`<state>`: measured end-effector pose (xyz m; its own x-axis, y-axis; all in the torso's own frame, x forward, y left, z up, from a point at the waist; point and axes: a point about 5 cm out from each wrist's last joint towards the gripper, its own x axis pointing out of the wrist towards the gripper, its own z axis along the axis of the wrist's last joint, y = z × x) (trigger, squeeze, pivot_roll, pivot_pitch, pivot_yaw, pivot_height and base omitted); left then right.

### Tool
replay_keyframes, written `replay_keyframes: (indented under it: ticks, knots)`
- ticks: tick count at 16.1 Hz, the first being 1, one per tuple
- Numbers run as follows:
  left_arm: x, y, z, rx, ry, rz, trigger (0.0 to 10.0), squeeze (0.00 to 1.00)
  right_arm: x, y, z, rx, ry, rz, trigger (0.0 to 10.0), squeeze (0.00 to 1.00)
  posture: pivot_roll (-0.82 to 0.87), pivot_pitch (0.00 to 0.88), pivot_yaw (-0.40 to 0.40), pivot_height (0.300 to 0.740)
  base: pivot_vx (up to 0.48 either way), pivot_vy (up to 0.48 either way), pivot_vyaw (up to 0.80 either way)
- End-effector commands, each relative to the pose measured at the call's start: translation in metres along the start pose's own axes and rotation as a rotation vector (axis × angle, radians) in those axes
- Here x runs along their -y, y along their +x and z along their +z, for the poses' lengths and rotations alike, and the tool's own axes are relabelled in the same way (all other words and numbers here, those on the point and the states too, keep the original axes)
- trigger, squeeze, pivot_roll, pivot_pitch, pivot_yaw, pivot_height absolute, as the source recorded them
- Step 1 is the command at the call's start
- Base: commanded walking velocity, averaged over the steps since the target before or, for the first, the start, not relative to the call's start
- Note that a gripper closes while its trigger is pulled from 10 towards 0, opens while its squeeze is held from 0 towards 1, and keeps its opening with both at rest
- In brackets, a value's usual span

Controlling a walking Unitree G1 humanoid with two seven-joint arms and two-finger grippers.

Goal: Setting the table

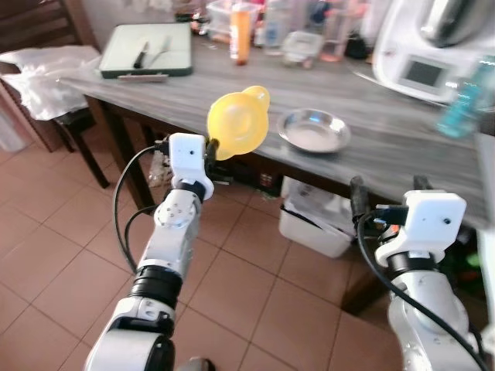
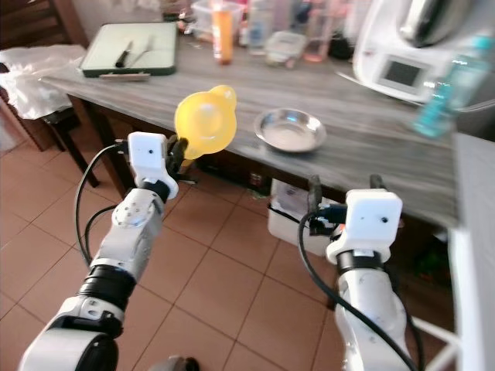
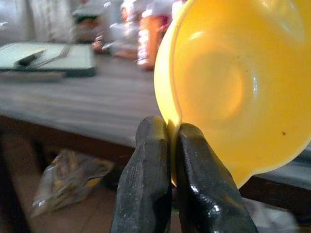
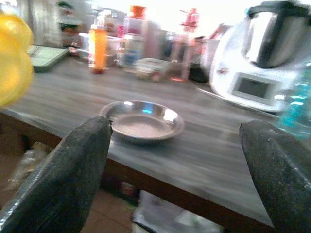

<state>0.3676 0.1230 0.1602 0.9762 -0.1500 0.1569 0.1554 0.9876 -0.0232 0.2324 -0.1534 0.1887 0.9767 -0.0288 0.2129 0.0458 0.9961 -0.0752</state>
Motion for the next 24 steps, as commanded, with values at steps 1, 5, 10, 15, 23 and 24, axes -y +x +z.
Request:
replay_keyframes:
  ticks: [1,5,10,15,23,24]
  knots:
    - [0.008,0.003,0.004,0.015,-0.007,-0.025,10.0,0.0,0.007,-0.002,0.0,-0.003,-0.016,-0.023,10.0,0.0,0.02,0.13,-0.03,0.74,0.461,0.0,-0.56]
    - [0.008,0.004,0.006,0.02,-0.005,-0.023,10.0,0.0,0.007,-0.002,0.0,-0.001,-0.013,-0.02,10.0,0.0,0.02,0.132,-0.029,0.74,0.46,0.0,-0.14]
    - [0.007,0.006,0.008,0.021,-0.004,-0.023,10.0,0.0,0.006,-0.002,0.001,0.002,-0.013,-0.024,10.0,0.0,0.02,0.132,-0.025,0.74,0.46,0.0,0.0]
    - [0.009,0.006,0.007,0.011,-0.007,-0.032,10.0,0.0,0.006,-0.003,0.0,-0.001,-0.008,-0.024,10.0,0.0,0.02,0.133,-0.025,0.74,0.329,0.0,-0.08]
    - [0.011,0.012,0.016,0.021,-0.019,-0.056,10.0,0.0,0.006,-0.003,0.002,0.003,-0.015,-0.02,10.0,0.0,0.01,0.135,-0.027,0.74,0.0,0.0,-0.11]
    - [0.009,0.014,0.017,0.009,-0.022,-0.056,10.0,0.0,0.006,-0.004,0.002,0.003,-0.016,-0.02,10.0,0.0,0.01,0.135,-0.028,0.74,0.0,0.0,0.0]
